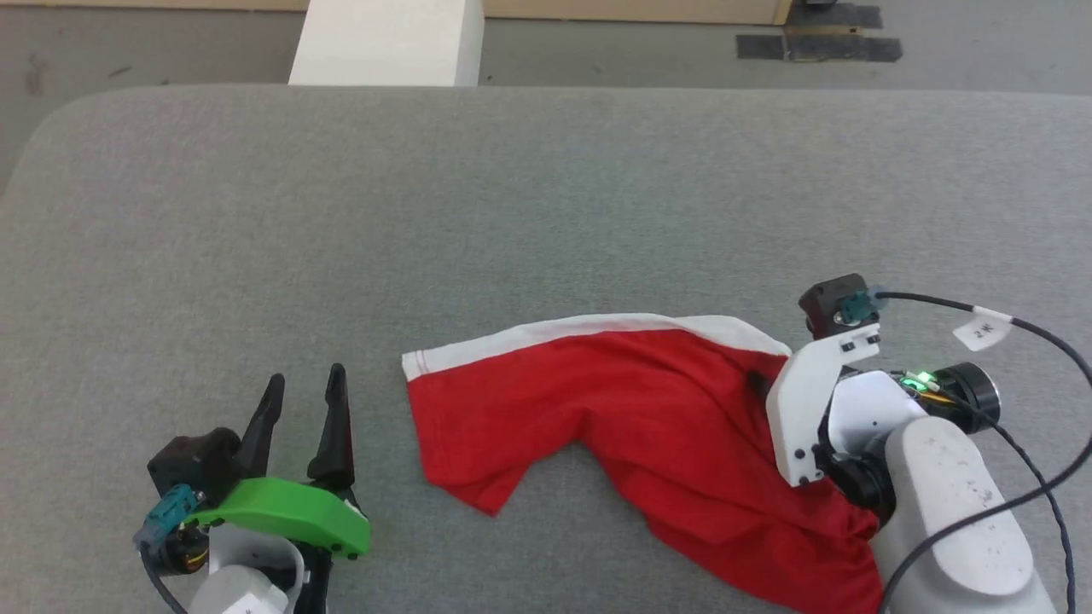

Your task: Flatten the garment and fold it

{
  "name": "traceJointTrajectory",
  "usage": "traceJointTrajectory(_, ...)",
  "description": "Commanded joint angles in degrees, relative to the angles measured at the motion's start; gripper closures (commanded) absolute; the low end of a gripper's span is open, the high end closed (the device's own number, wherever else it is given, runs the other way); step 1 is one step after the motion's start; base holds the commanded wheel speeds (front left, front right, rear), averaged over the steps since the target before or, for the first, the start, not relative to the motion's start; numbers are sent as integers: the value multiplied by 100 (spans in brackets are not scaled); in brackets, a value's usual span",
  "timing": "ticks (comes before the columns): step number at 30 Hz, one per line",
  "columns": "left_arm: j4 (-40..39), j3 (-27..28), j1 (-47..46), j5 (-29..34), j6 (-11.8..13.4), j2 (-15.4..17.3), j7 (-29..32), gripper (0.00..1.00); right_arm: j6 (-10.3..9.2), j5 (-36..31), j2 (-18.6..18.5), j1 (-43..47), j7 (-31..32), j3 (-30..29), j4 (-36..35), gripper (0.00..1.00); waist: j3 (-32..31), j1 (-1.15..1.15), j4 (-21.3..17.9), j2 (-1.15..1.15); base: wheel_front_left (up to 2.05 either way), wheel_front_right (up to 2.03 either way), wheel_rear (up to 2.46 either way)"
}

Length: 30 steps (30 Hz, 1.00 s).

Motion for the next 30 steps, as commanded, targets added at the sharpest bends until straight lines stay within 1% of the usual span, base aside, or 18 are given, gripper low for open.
traceJointTrajectory(1, 41, -1, -87, -32, -52, 31, -34, 0, -8, -54, -3, -128, -44, 26, 129, 0, 100, 0, 114, 0, 0, 0, 0)
traceJointTrajectory(6, 133, -24, -124, -53, -79, 39, -61, 0, -8, 10, -3, -285, -224, 103, 543, 0, 152, 0, 181, 0, 0, 0, 0)
traceJointTrajectory(7, 147, -26, -126, -55, -81, 42, -65, 0, -8, 22, -3, -305, -248, 115, 596, 27, 152, 0, 181, 0, 0, 0, 0)
traceJointTrajectory(8, 164, -28, -126, -58, -82, 46, -70, 0, -8, 38, -3, -332, -307, 130, 637, 47, 149, 0, 176, 0, 0, 0, 0)
traceJointTrajectory(9, 178, -31, -125, -61, -82, 49, -71, 0, -8, 48, -3, -350, -357, 132, 660, 88, 141, 0, 167, 0, 0, 0, 0)
traceJointTrajectory(10, 194, -38, -127, -66, -85, 52, -69, 0, -8, 59, -3, -371, -409, 131, 685, 100, 128, 0, 151, 0, 0, 0, 0)
traceJointTrajectory(14, 193, -109, -199, -115, -156, 52, 20, 0, -8, 120, -3, -400, -605, 145, 672, 100, 58, 0, 66, 0, 0, 0, 0)
traceJointTrajectory(17, 191, -207, -429, -148, -226, 81, 270, 0, -8, 206, -3, -386, -710, 142, 563, 100, 40, 0, -3, 0, 0, 0, 0)
traceJointTrajectory(19, 284, -320, -681, -102, -226, 156, 630, 0, -8, 272, -3, -366, -740, 149, 458, 100, 49, 0, -61, 0, 0, 0, 0)
traceJointTrajectory(23, 643, -510, -1258, -56, -116, 267, 1598, 0, -8, 373, -3, -323, -741, 228, 276, 100, 106, 0, -187, 0, 0, 0, 0)
traceJointTrajectory(24, 849, -573, -1396, -95, -42, 291, 2109, 0, -8, 410, -3, -316, -739, 283, 234, 100, 130, 0, -250, 0, 0, 0, 0)
traceJointTrajectory(25, 948, -627, -1479, -79, -2, 338, 2406, 0, -8, 452, -3, -318, -738, 317, 213, 100, 148, 0, -300, 0, 0, 0, 0)
traceJointTrajectory(26, 1061, -662, -1592, -162, 154, 364, 3077, 0, -8, 568, -3, -344, -768, 414, 164, 100, 208, 0, -449, 0, 0, 0, 0)
traceJointTrajectory(28, 1027, -688, -1571, -176, 219, 385, 3291, 0, -8, 605, -3, -352, -792, 440, 142, 100, 241, 0, -495, 0, 0, 0, 0)
traceJointTrajectory(30, 980, -707, -1508, -227, 226, 394, 3443, 0, -8, 627, -3, -356, -810, 452, 128, 100, 266, 0, -523, 0, 0, 0, 0)
